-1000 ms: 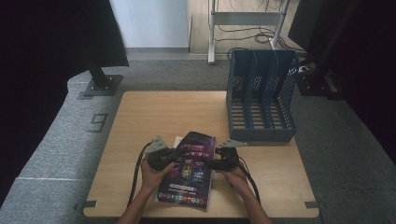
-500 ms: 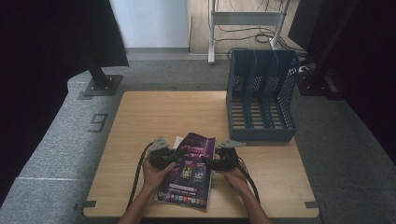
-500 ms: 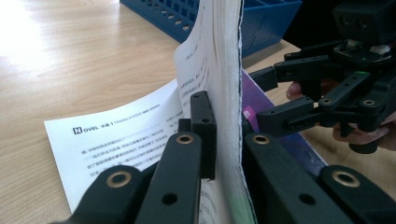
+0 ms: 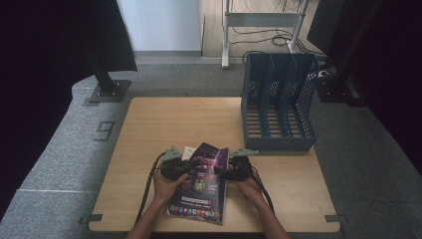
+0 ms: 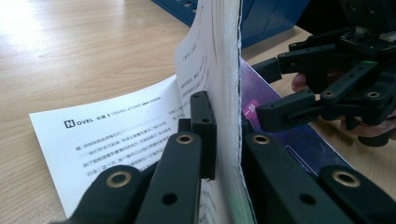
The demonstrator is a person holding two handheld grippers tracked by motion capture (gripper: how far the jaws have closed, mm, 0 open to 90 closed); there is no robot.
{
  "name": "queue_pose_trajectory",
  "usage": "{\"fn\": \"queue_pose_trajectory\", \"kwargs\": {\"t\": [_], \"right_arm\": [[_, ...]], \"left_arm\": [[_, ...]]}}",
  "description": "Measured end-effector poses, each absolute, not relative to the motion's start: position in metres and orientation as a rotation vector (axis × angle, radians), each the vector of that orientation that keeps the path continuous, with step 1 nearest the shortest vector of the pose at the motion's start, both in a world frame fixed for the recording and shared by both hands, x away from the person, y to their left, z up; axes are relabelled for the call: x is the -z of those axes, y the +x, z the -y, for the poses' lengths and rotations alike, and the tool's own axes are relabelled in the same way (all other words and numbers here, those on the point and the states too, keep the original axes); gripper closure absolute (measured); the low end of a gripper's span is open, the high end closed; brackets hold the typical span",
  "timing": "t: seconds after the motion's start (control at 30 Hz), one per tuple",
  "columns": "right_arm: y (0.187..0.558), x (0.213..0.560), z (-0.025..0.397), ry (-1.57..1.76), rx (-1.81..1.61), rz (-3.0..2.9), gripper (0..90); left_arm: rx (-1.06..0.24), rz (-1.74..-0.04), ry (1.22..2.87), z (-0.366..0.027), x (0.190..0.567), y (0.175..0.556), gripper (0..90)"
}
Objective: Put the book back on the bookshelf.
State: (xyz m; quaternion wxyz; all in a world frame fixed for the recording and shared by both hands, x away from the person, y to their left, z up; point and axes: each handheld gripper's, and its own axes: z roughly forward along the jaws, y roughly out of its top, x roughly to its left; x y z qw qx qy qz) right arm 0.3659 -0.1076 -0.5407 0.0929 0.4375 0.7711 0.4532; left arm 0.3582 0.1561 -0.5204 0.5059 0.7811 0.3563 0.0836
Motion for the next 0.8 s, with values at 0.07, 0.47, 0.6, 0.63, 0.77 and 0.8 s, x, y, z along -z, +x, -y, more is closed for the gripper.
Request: {"fn": "queue_pose_trajectory", "kwargs": {"t": [0.07, 0.47, 0.6, 0.63, 0.77, 0.8], "right_arm": [[0.369, 0.543, 0.108, 1.305, -1.351, -2.291, 26.3], [0.381, 0.548, 0.105, 1.347, -1.326, -2.300, 28.0], [0.382, 0.548, 0.105, 1.338, -1.313, -2.296, 29.8], [0.382, 0.548, 0.105, 1.338, -1.313, -2.296, 30.4], [0.384, 0.550, 0.105, 1.346, -1.317, -2.304, 33.5], [0.384, 0.550, 0.104, 1.345, -1.317, -2.303, 34.2]], "left_arm": [[-0.200, -0.861, 1.887, -0.156, 0.522, 0.359, 87.5], [-0.198, -0.864, 1.892, -0.155, 0.524, 0.360, 87.5], [-0.197, -0.864, 1.892, -0.155, 0.523, 0.360, 87.5], [-0.197, -0.864, 1.892, -0.155, 0.523, 0.360, 87.5], [-0.196, -0.865, 1.890, -0.155, 0.523, 0.359, 87.5], [-0.196, -0.865, 1.890, -0.155, 0.523, 0.359, 87.6]]}}
